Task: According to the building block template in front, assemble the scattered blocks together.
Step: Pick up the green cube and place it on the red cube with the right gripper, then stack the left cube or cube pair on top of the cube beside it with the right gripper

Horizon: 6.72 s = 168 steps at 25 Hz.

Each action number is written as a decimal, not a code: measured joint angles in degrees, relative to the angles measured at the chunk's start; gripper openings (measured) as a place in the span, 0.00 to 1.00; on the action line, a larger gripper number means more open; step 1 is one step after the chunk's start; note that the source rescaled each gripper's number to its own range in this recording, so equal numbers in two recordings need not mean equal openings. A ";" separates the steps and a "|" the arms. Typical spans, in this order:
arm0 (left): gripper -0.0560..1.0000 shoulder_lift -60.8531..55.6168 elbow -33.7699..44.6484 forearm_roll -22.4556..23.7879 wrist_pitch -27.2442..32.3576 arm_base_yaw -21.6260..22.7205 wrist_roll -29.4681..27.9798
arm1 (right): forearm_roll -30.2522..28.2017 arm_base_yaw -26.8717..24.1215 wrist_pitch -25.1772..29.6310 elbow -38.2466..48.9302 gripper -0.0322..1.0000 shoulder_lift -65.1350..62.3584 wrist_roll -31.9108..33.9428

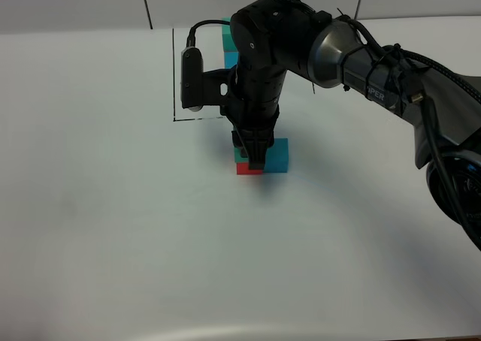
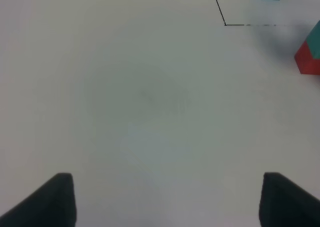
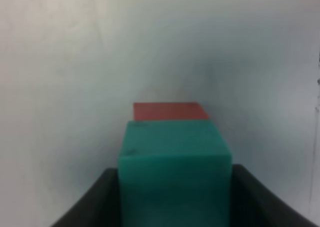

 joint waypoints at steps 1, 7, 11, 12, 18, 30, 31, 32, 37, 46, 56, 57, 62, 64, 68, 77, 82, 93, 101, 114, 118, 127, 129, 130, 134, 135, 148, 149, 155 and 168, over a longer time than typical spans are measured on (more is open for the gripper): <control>0.71 0.00 0.00 0.00 0.00 0.00 0.00 | 0.00 0.00 0.00 0.00 0.05 0.00 -0.13; 0.71 0.00 0.00 0.00 0.00 0.00 0.00 | 0.00 0.00 -0.18 0.00 0.30 0.31 -0.17; 0.71 0.00 0.00 0.00 0.00 0.00 0.00 | 0.00 0.00 -0.18 0.00 0.50 0.25 -0.17; 0.71 0.00 0.00 0.00 0.00 0.00 0.00 | 0.00 0.00 -0.18 0.00 0.53 0.19 -0.17; 0.71 0.00 0.00 0.00 0.00 0.00 0.00 | -2.14 -0.31 4.40 0.00 0.62 -1.93 3.39; 0.71 0.00 0.00 0.00 0.00 0.00 0.00 | -3.67 -7.61 6.93 11.14 0.63 -13.39 12.59; 0.71 0.00 0.00 0.00 0.00 0.00 0.00 | -3.67 -8.13 6.35 13.50 0.63 -14.93 13.70; 0.71 0.00 0.00 0.00 0.00 0.00 0.00 | -3.67 -8.53 4.99 15.69 0.63 -16.54 15.02; 0.71 0.00 0.00 0.00 0.00 0.00 0.00 | -3.65 -9.94 -5.81 30.15 0.63 -24.64 19.66; 0.71 0.00 0.00 0.00 0.00 0.00 0.00 | -3.66 -10.45 -17.89 45.93 0.63 -33.93 25.51; 0.71 0.00 0.00 0.00 0.00 0.00 0.00 | -4.47 -10.45 -17.49 45.68 0.75 -34.17 24.76; 0.71 0.00 0.00 0.00 0.00 0.00 0.00 | -4.98 -10.33 -17.09 45.14 0.78 -34.17 23.85; 0.71 0.00 0.00 0.00 0.00 0.00 0.00 | -7.30 -7.91 -14.84 39.18 0.89 -32.40 18.49; 0.71 0.00 0.00 0.00 0.00 0.00 0.00 | -8.07 -6.58 -12.85 35.70 0.90 -30.01 16.64; 0.71 0.00 0.00 0.00 0.00 0.00 0.00 | -8.34 -4.16 -7.35 26.65 0.91 -23.82 12.45; 0.71 0.00 0.00 0.00 0.00 0.00 0.00 | -7.30 -0.52 3.82 6.59 0.91 -8.76 8.92; 0.71 0.00 0.00 0.00 0.00 0.00 0.00 | -3.86 -0.05 4.94 2.89 0.91 -4.62 7.48; 0.71 0.00 0.00 0.00 0.00 0.00 0.00 | -0.86 0.01 2.76 0.04 0.91 -0.34 4.75; 0.71 0.00 0.00 0.00 0.00 0.00 0.00 | -0.83 0.01 0.40 -0.49 0.91 2.78 4.09; 0.71 0.00 0.00 0.00 0.00 0.00 0.05 | -0.89 0.01 -2.23 -0.49 0.73 6.76 3.31; 0.71 0.00 0.00 0.00 0.00 0.00 0.05 | -0.89 0.01 -2.23 -0.49 0.40 7.19 3.31; 0.71 0.00 0.00 0.00 0.00 0.00 0.05 | -2.23 -0.05 -2.02 -0.49 0.05 6.95 9.33; 0.71 0.00 0.00 0.00 0.00 0.00 0.05 | -2.68 -0.05 -1.90 -0.49 0.05 6.55 13.86; 0.71 0.00 0.00 0.00 0.00 0.00 0.05 | -2.88 -0.05 -1.85 -0.49 0.05 6.14 17.91; 0.71 0.00 0.00 0.00 0.00 0.00 0.00 | -3.08 -0.05 -2.20 -0.60 0.05 4.34 40.35; 0.71 0.00 0.00 0.00 0.00 0.00 0.00 | -3.03 -0.05 -2.33 -0.60 0.05 4.15 48.79; 0.71 0.00 0.00 0.00 0.00 0.00 0.00 | -5.16 -0.05 -0.10 -0.60 0.05 4.02 95.90; 0.71 0.00 0.00 0.00 0.00 0.00 0.00 | -5.45 -0.05 -0.10 -0.60 0.05 4.02 96.60; 0.71 0.00 0.00 0.00 0.00 0.00 0.00 | -6.22 0.00 0.01 -0.60 0.05 4.02 97.54; 0.71 0.00 0.00 0.00 0.00 0.00 0.00 | -3.58 0.00 0.01 -0.60 0.05 4.71 92.16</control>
